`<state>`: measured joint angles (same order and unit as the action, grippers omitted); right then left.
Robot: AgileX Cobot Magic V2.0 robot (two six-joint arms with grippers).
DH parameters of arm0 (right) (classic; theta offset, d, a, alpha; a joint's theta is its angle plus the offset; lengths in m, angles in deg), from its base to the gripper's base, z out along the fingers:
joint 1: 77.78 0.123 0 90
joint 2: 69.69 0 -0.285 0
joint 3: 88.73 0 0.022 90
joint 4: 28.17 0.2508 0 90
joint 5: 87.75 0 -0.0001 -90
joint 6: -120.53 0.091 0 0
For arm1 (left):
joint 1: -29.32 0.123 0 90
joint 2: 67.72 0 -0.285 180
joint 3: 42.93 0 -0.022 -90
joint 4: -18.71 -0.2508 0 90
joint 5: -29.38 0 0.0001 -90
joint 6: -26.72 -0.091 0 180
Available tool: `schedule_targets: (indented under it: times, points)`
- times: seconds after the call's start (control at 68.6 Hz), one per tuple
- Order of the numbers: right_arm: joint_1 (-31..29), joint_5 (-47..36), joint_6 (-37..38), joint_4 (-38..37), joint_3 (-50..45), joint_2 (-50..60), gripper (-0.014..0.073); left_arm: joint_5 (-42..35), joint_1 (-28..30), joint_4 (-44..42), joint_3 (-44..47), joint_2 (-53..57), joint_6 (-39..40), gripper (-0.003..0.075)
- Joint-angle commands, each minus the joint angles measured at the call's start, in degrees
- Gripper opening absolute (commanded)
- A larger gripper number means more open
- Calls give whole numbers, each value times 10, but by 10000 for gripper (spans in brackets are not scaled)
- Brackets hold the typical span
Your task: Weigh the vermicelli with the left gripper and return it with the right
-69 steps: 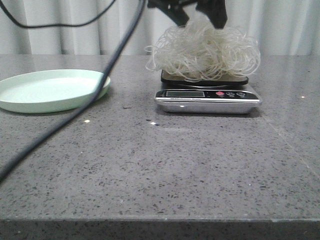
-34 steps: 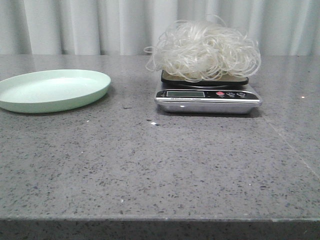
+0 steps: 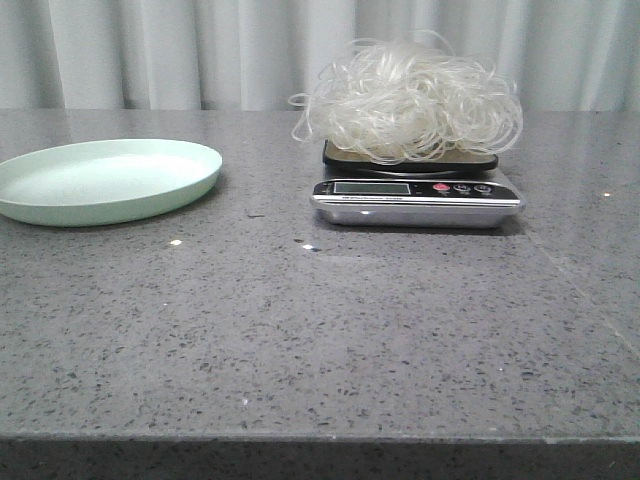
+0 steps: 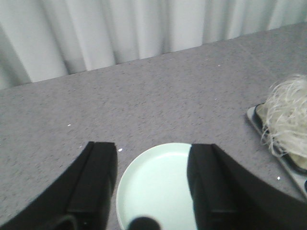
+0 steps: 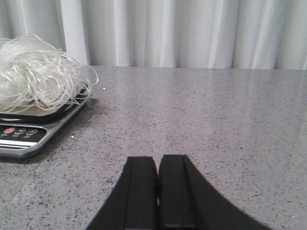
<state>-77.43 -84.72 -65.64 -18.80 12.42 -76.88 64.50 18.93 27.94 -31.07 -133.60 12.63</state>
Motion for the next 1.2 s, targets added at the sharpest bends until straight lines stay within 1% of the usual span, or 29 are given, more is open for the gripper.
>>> schedule_targets:
  times: [0.0, 0.015, 0.029, 0.044, 0.058, 0.073, 0.087, 0.102, 0.117, 0.131, 0.175, 0.321, 0.612, 0.787, 0.933, 1.02, 1.181]
  points:
    - [-2, -40, -1, 1, 5, 9, 151, -62, 16, -23, 65, 82, 7, 270]
    - [-2, -40, -1, 1, 5, 9, 151, -62, 16, -23, 65, 82, 7, 270]
    - [-2, -40, -1, 1, 5, 9, 151, -68, 20, -33, 87, 100, 7, 225]
    - [-2, -40, -1, 1, 5, 9, 151, -68, 20, -33, 87, 100, 7, 225]
    - [-2, -40, -1, 1, 5, 9, 151, -71, 22, -38, 103, 121, 7, 197]
    - [-2, -40, -1, 1, 5, 9, 151, -70, 22, -40, 108, 121, 7, 188]
    - [-2, -40, -1, 1, 5, 9, 151, -74, 25, -46, 128, 140, 7, 153]
    - [-2, -40, -1, 1, 5, 9, 151, -75, 26, -46, 128, 145, 7, 153]
    - [-2, -38, -1, 1, 5, 9, 151, -77, 28, -48, 148, 160, 7, 125]
    - [-2, -38, -1, 1, 5, 9, 151, -77, 28, -48, 148, 160, 7, 125]
    - [-2, -33, -1, 1, 5, 9, 151, -84, 35, -49, 185, 196, 7, 143]
    - [-2, -33, -1, 1, 5, 9, 151, -87, 57, -49, 263, 281, 10, 139]
    - [-2, -33, -1, 1, 5, 9, 151, -124, 83, -47, 364, 415, 10, 139]
    - [-2, -30, -1, 1, 6, 9, 151, -155, 83, -46, 395, 452, 10, 137]
    - [-2, -65, 0, 2, 9, 9, 151, -161, 83, -38, 396, 452, 10, 137]
    - [-2, -73, 0, 2, 31, 9, 151, -161, 83, -36, 396, 452, 10, 137]
    - [-2, -46, 0, 3, 114, -6, 151, -161, 83, -16, 396, 452, 10, 137]
